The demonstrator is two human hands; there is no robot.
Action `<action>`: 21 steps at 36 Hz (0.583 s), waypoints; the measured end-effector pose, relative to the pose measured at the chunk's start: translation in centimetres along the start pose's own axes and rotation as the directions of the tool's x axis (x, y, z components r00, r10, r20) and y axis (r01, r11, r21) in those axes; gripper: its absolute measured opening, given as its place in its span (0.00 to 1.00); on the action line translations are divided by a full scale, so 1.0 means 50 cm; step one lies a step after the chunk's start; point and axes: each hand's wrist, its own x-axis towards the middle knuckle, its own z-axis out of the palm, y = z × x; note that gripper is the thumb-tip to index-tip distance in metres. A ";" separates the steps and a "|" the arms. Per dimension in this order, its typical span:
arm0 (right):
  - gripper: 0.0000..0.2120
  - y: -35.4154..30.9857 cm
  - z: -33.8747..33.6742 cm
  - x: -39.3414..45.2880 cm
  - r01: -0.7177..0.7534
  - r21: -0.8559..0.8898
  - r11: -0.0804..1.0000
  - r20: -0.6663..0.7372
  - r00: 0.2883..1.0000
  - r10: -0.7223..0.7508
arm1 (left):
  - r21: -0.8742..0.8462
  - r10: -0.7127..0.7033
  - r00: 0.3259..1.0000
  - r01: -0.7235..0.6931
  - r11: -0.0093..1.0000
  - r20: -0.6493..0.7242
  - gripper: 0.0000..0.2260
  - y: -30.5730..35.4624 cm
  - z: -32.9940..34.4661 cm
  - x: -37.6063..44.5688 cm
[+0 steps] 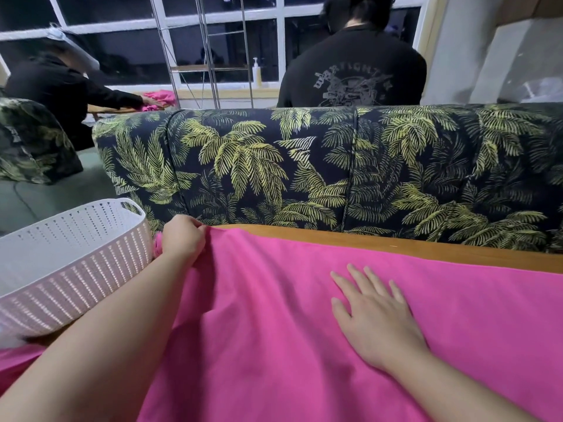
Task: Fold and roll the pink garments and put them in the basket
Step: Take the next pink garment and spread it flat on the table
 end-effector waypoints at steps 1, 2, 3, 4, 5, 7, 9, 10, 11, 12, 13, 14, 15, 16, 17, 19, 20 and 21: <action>0.27 -0.001 0.000 0.000 0.000 0.002 1.000 -0.001 1.000 0.000 | 0.001 0.008 1.000 -0.008 1.000 -0.011 0.10 0.001 0.003 0.004; 0.30 -0.001 0.000 0.000 -0.001 0.005 1.000 0.000 1.000 0.001 | 0.001 0.017 1.000 -0.017 1.000 -0.023 0.09 0.002 0.007 0.008; 0.32 -0.001 0.000 0.000 0.000 0.006 1.000 -0.001 1.000 0.000 | 0.000 0.026 0.999 -0.026 1.000 -0.032 0.08 0.003 0.011 0.010; 0.33 -0.001 0.001 -0.001 -0.001 0.005 1.000 -0.001 1.000 0.001 | 0.005 0.035 0.999 -0.035 0.999 -0.040 0.08 0.004 0.015 0.013; 0.34 -0.001 0.001 -0.001 -0.002 0.003 1.000 -0.003 1.000 0.002 | 0.018 0.043 0.998 -0.042 0.999 -0.047 0.07 0.005 0.018 0.015; 0.34 0.000 0.002 -0.001 -0.001 0.006 1.000 -0.012 1.000 0.001 | 0.063 0.045 0.997 -0.041 0.997 -0.057 0.07 0.005 0.025 0.018; 0.35 0.000 0.002 0.000 0.003 0.007 1.000 -0.018 1.000 -0.003 | 0.107 0.038 0.998 -0.032 0.994 -0.059 0.07 0.003 0.030 0.021; 0.37 0.000 0.004 0.001 0.005 0.005 1.000 -0.020 1.000 -0.005 | 0.125 0.032 0.998 -0.025 0.992 -0.057 0.07 0.001 0.031 0.023; 0.40 0.000 0.004 0.001 0.008 -0.002 1.000 -0.021 1.000 -0.008 | 0.139 0.026 0.998 -0.018 0.990 -0.058 0.07 -0.002 0.033 0.025; 0.42 0.000 0.004 0.001 0.008 -0.008 1.000 -0.017 1.000 -0.008 | 0.154 0.020 0.998 -0.010 0.988 -0.060 0.07 -0.004 0.034 0.027; 0.42 0.001 0.004 0.001 0.006 -0.013 1.000 -0.015 1.000 -0.006 | 0.170 0.012 0.998 -0.001 0.985 -0.063 0.07 -0.005 0.035 0.029; 0.41 0.001 0.005 0.001 0.004 -0.013 1.000 -0.015 1.000 -0.004 | 0.187 0.006 0.998 0.006 0.982 -0.064 0.07 -0.006 0.036 0.030; 0.40 0.001 0.005 0.001 0.005 -0.011 1.000 -0.017 1.000 -0.006 | 0.204 0.008 0.998 0.005 0.979 -0.063 0.08 -0.006 0.037 0.032; 0.39 0.001 0.005 0.001 0.008 -0.011 1.000 -0.018 1.000 -0.008 | 0.219 0.017 0.998 -0.003 0.976 -0.063 0.08 -0.007 0.038 0.034; 0.38 0.001 0.004 0.001 0.008 -0.014 1.000 -0.017 1.000 -0.008 | 0.232 0.028 0.998 -0.013 0.973 -0.061 0.08 -0.007 0.040 0.037; 0.34 0.001 0.003 0.001 0.004 -0.009 1.000 -0.014 1.000 -0.004 | 0.246 0.036 0.997 -0.019 0.969 -0.064 0.09 -0.008 0.041 0.040; 0.34 0.001 0.003 0.001 0.003 -0.005 1.000 -0.011 1.000 -0.003 | 0.252 0.041 0.997 -0.022 0.967 -0.068 0.09 -0.008 0.042 0.039; 0.34 0.001 0.001 -0.001 0.002 -0.003 1.000 -0.009 1.000 -0.002 | 0.257 0.048 0.996 -0.028 0.966 -0.071 0.07 -0.006 0.041 0.036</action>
